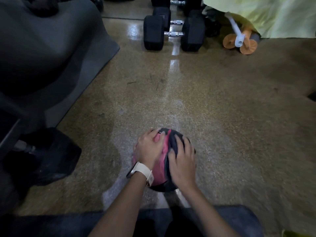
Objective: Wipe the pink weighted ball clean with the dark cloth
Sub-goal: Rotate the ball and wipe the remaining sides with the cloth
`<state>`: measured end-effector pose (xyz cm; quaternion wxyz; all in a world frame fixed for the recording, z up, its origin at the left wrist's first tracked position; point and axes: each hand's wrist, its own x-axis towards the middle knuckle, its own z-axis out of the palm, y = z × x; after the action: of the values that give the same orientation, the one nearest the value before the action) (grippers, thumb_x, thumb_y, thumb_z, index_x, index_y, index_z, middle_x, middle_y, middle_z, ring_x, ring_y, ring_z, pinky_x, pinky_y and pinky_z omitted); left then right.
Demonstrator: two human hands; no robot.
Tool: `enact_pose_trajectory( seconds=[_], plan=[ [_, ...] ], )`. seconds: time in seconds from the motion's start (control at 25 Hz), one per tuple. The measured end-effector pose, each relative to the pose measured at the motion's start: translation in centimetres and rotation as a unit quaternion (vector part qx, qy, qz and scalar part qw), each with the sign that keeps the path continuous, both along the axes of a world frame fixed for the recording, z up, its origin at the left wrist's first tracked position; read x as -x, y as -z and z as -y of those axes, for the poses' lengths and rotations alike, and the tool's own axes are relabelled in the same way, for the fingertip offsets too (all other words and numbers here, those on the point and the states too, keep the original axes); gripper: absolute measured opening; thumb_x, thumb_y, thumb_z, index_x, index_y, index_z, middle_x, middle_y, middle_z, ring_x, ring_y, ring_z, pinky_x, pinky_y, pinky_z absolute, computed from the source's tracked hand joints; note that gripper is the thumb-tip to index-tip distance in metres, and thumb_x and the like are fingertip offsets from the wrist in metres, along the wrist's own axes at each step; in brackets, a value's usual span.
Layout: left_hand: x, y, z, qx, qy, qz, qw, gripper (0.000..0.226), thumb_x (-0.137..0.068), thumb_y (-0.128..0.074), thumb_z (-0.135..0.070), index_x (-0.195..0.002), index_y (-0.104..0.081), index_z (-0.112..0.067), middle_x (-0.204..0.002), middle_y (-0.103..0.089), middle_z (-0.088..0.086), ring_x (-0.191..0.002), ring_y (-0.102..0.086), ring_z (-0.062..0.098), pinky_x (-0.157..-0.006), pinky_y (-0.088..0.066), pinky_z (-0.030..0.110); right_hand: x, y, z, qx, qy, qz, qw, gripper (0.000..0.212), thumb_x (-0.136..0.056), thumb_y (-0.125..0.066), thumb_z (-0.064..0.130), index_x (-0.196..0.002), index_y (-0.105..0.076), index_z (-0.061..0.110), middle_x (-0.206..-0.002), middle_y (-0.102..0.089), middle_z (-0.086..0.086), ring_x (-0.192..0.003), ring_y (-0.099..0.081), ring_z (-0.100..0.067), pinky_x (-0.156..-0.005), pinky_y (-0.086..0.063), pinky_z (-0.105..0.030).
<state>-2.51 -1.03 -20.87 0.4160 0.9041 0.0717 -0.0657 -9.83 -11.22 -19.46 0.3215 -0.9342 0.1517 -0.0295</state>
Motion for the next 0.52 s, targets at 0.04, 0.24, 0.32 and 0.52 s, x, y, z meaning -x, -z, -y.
enact_pose_trajectory(
  seconds=[0.04, 0.24, 0.32, 0.52],
  plan=[
    [0.3, 0.1, -0.1, 0.000, -0.006, 0.006, 1.000, 0.069, -0.078, -0.030, -0.072, -0.127, -0.067, -0.042, -0.138, -0.064, -0.012, -0.129, -0.058, 0.021, -0.107, -0.046, 0.050, -2.5, -0.1, 1.0, -0.016, 0.014, -0.031, 0.999, 0.064, -0.085, -0.020, 0.051, -0.137, -0.045, 0.026, -0.147, -0.041, -0.002, -0.137, -0.034, -0.028, -0.111, -0.030, -0.050],
    [0.5, 0.3, 0.0, 0.018, -0.055, 0.015, 0.998, 0.068, -0.076, -0.032, -0.070, -0.123, -0.071, -0.038, -0.133, -0.067, -0.008, -0.128, -0.058, 0.022, -0.108, -0.046, 0.050, 0.0, 0.3, -1.1, 0.003, 0.034, 0.025, 0.999, 0.057, -0.091, -0.024, 0.046, -0.141, -0.043, 0.026, -0.151, -0.039, -0.002, -0.142, -0.028, -0.027, -0.114, -0.019, -0.046],
    [0.0, 0.7, -0.3, 0.036, -0.044, 0.021, 0.998, 0.066, -0.077, -0.036, -0.072, -0.120, -0.073, -0.038, -0.131, -0.069, -0.008, -0.125, -0.061, 0.020, -0.107, -0.047, 0.047, 3.7, 0.4, -1.8, 0.032, -0.017, 0.049, 0.998, 0.055, -0.094, -0.028, 0.046, -0.146, -0.034, 0.031, -0.156, -0.028, -0.002, -0.144, -0.018, -0.029, -0.116, -0.013, -0.047],
    [0.3, 1.3, -0.4, 0.015, -0.034, 0.029, 0.999, 0.061, -0.079, -0.038, -0.069, -0.122, -0.071, -0.041, -0.130, -0.069, -0.012, -0.123, -0.061, 0.020, -0.104, -0.050, 0.047, -5.9, -0.2, 2.6, -0.056, -0.027, -0.084, 0.995, 0.042, -0.092, -0.031, 0.044, -0.122, -0.056, 0.030, -0.135, -0.051, -0.002, -0.127, -0.045, -0.027, -0.098, -0.036, -0.042]
  ],
)
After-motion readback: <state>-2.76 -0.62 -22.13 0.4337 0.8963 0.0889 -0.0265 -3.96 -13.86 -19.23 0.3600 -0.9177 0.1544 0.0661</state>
